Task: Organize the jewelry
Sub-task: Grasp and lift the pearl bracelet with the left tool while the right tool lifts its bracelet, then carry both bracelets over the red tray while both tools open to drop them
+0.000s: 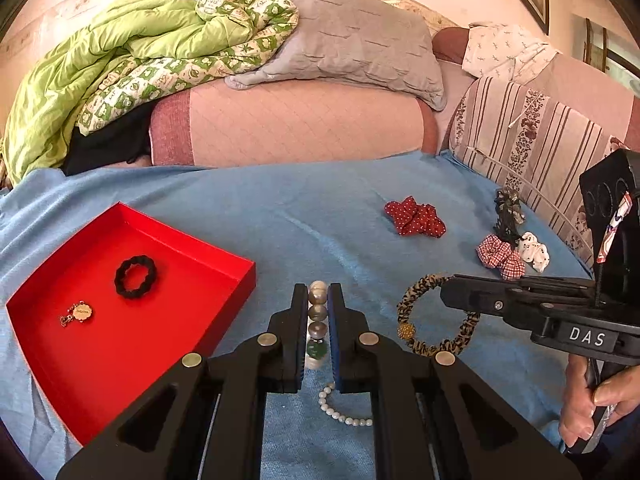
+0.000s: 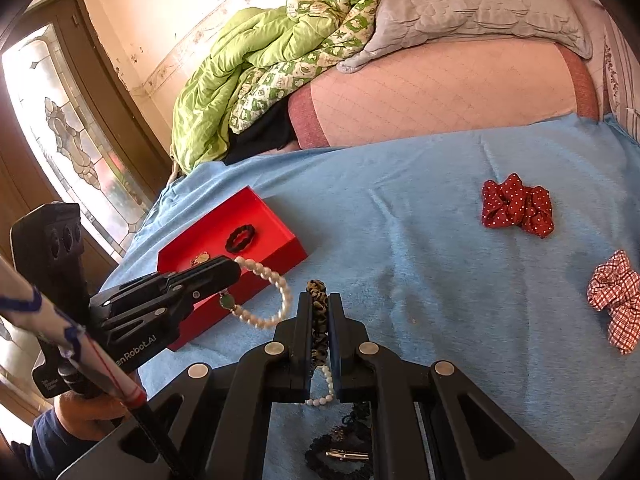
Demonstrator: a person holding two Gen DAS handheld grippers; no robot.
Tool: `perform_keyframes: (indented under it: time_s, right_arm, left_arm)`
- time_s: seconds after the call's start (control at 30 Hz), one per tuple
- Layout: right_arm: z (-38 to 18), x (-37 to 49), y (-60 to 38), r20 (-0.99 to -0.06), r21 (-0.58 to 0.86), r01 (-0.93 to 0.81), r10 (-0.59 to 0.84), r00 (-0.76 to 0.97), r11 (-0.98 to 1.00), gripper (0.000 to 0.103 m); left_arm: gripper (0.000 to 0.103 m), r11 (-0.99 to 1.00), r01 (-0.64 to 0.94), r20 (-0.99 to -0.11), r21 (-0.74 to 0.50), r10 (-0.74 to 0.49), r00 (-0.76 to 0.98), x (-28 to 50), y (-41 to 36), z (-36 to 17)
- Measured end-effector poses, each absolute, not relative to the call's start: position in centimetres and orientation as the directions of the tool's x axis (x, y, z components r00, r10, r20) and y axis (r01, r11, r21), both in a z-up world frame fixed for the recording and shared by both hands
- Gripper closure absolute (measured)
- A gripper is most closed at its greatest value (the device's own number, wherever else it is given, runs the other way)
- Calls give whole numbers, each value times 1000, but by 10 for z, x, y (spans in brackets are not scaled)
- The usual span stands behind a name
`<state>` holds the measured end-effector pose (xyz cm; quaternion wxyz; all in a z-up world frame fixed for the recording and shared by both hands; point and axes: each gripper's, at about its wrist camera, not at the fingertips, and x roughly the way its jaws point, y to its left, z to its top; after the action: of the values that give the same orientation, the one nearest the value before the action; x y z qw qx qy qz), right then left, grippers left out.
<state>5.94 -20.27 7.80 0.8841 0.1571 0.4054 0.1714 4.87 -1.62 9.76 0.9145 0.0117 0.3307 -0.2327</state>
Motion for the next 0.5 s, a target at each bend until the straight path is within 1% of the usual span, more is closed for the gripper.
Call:
perform_keyframes:
  time_s: [0.5]
  right_arm:
    - [74, 74, -184, -662, 430, -158, 429, 615, 889, 95]
  left_arm:
    - [94, 905, 397, -579, -151, -407, 707, 49, 5, 110]
